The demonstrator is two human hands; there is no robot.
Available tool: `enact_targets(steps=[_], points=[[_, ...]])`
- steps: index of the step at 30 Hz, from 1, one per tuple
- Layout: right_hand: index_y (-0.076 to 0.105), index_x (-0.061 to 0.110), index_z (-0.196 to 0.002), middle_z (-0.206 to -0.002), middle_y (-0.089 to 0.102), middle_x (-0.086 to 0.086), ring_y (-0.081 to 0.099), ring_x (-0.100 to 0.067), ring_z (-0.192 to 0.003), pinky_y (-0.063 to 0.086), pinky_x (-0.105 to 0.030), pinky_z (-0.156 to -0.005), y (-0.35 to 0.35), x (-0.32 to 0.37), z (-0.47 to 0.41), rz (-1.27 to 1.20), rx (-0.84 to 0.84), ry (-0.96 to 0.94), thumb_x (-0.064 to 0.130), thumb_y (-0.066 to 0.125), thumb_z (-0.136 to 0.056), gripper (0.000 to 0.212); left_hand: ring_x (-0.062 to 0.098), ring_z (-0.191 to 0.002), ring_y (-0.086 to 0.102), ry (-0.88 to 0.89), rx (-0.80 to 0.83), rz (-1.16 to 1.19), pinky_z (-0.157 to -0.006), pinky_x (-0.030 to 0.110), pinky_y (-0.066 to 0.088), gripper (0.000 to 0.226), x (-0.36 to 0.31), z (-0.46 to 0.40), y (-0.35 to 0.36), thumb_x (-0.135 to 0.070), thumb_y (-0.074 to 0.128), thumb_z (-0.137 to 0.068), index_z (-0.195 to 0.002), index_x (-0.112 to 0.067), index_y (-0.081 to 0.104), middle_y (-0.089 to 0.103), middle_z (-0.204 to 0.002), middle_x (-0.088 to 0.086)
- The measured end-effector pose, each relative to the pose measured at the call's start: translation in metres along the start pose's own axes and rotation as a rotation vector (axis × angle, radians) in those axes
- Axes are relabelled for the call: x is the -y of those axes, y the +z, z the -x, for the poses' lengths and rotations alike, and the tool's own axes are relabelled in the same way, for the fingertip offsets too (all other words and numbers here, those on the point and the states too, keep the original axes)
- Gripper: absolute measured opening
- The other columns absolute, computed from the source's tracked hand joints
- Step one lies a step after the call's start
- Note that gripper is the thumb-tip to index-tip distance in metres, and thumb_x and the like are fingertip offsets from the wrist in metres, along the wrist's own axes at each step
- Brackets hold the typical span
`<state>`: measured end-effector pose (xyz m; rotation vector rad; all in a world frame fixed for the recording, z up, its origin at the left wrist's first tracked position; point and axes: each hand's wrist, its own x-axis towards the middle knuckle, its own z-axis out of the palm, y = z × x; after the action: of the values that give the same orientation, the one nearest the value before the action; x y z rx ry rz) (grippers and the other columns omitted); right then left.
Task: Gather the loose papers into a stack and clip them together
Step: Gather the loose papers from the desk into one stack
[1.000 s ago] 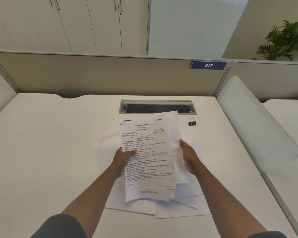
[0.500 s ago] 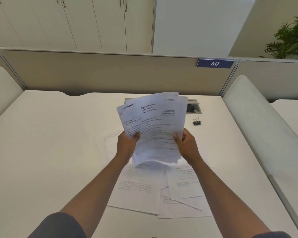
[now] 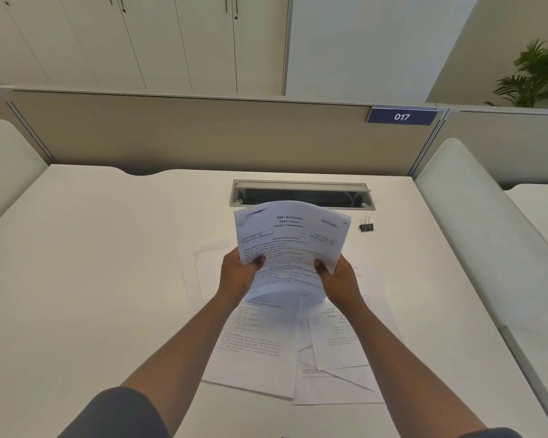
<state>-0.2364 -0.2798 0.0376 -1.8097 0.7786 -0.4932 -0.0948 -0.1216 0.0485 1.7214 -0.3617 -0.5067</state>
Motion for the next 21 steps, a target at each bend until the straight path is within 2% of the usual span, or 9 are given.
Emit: enact_targets(steps=[3, 5, 7, 10, 12, 14, 16, 19, 21], points=[[0.056, 0.013, -0.123, -0.107, 0.065, 0.0, 0.063, -0.022, -0.098, 0.047, -0.012, -0.067, -0.004, 0.004, 0.0, 0.057, -0.064, -0.014, 0.017, 0.053, -0.099, 0.024, 0.027, -0.101, 0.065, 0.029, 0.03, -0.121, -0.091, 0.045, 0.056, 0.028, 0.004, -0.005, -0.001, -0.011, 0.071, -0.087, -0.113, -0.015, 0.062, 0.069, -0.11, 0.005], [0.056, 0.011, -0.126, -0.108, 0.064, 0.001, 0.06, -0.017, -0.096, 0.044, -0.01, -0.067, -0.014, 0.005, -0.001, 0.073, -0.113, -0.034, 0.018, 0.053, -0.099, 0.028, 0.022, -0.098, 0.063, 0.004, 0.042, -0.252, -0.086, 0.036, 0.055, 0.03, 0.015, -0.01, -0.007, -0.015, 0.076, -0.082, -0.107, -0.015, 0.059, 0.067, -0.108, 0.003], [0.055, 0.012, -0.129, -0.111, 0.064, 0.0, 0.061, -0.019, -0.097, 0.047, -0.018, -0.074, -0.026, 0.001, -0.002, 0.067, -0.146, -0.029, 0.018, 0.055, -0.098, 0.031, 0.022, -0.101, 0.06, -0.064, 0.026, -0.458, -0.083, 0.031, 0.049, 0.041, 0.034, -0.014, -0.016, -0.018, 0.078, -0.078, -0.111, -0.015, 0.055, 0.061, -0.113, 0.007], [0.057, 0.011, -0.127, -0.113, 0.066, -0.005, 0.063, -0.024, -0.097, 0.052, -0.032, -0.08, -0.044, -0.013, -0.002, 0.036, -0.193, 0.053, 0.017, 0.057, -0.096, 0.031, 0.031, -0.112, 0.054, -0.248, -0.01, -0.843, -0.09, 0.038, 0.046, 0.061, 0.057, -0.01, -0.03, -0.038, 0.079, -0.073, -0.121, -0.017, 0.048, 0.051, -0.12, 0.013], [0.059, 0.01, -0.126, -0.115, 0.067, -0.007, 0.065, -0.027, -0.098, 0.055, -0.04, -0.085, -0.053, -0.025, 0.0, -0.018, -0.221, 0.14, 0.016, 0.059, -0.095, 0.032, 0.031, -0.113, 0.05, -0.337, -0.007, -0.995, -0.089, 0.04, 0.045, 0.076, 0.065, -0.004, -0.038, -0.051, 0.08, -0.068, -0.124, -0.016, 0.043, 0.048, -0.12, 0.013], [0.06, 0.011, -0.126, -0.117, 0.069, -0.007, 0.067, -0.029, -0.101, 0.056, -0.049, -0.09, -0.06, -0.037, 0.004, -0.08, -0.238, 0.234, 0.016, 0.061, -0.093, 0.034, 0.031, -0.115, 0.047, -0.375, -0.002, -1.046, -0.089, 0.04, 0.045, 0.083, 0.073, 0.0, -0.042, -0.054, 0.081, -0.065, -0.124, -0.015, 0.04, 0.044, -0.121, 0.013], [0.06, 0.013, -0.127, -0.119, 0.069, -0.008, 0.067, -0.03, -0.101, 0.055, -0.053, -0.091, -0.064, -0.046, 0.007, -0.126, -0.237, 0.309, 0.014, 0.062, -0.093, 0.034, 0.032, -0.116, 0.045, -0.38, -0.004, -1.03, -0.088, 0.041, 0.047, 0.084, 0.079, 0.0, -0.045, -0.05, 0.084, -0.064, -0.125, -0.014, 0.038, 0.041, -0.122, 0.013], [0.059, 0.013, -0.125, -0.116, 0.069, -0.007, 0.068, -0.029, -0.095, 0.056, -0.048, -0.085, -0.064, -0.051, 0.015, -0.166, -0.212, 0.376, 0.011, 0.061, -0.094, 0.032, 0.036, -0.114, 0.051, -0.41, -0.009, -0.873, -0.086, 0.044, 0.05, 0.082, 0.08, 0.0, -0.047, -0.036, 0.088, -0.065, -0.123, -0.01, 0.037, 0.04, -0.123, 0.015], [0.06, 0.014, -0.122, -0.111, 0.069, -0.006, 0.068, -0.026, -0.092, 0.056, -0.043, -0.081, -0.061, -0.052, 0.02, -0.175, -0.169, 0.402, 0.009, 0.06, -0.094, 0.028, 0.036, -0.107, 0.059, -0.435, 0.007, -0.779, -0.08, 0.041, 0.052, 0.077, 0.079, 0.0, -0.052, -0.029, 0.088, -0.066, -0.12, -0.008, 0.038, 0.049, -0.12, 0.015]])
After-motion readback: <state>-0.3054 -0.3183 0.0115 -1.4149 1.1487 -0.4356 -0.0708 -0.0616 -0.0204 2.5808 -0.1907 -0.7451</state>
